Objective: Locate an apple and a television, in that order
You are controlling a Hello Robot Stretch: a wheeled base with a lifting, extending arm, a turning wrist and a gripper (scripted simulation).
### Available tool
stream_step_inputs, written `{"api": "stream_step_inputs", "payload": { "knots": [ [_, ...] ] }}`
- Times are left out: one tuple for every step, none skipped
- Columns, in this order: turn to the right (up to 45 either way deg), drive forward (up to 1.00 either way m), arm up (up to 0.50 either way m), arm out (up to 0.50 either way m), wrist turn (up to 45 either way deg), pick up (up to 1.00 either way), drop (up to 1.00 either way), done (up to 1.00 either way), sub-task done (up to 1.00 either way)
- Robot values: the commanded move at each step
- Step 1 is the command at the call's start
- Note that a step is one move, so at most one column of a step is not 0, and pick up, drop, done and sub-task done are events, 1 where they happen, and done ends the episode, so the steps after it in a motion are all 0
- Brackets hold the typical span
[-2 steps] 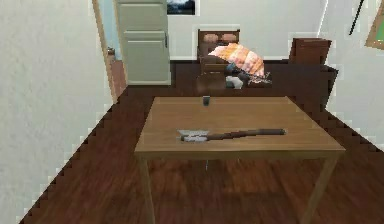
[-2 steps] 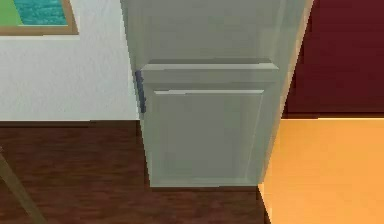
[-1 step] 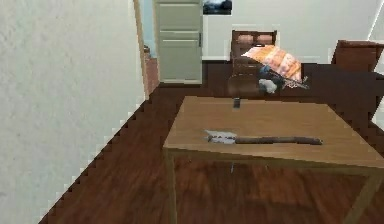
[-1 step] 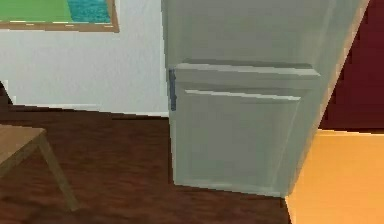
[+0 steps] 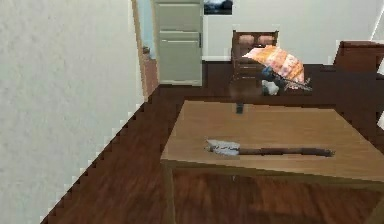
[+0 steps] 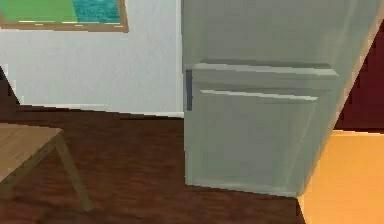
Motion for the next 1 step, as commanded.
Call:
{"api": "stream_step_inputs", "payload": {
  "knots": [
    [-36.0,0.00,0.00,0.00,0.0,0.00,0.00,0.00,0.00]
  ]
}}
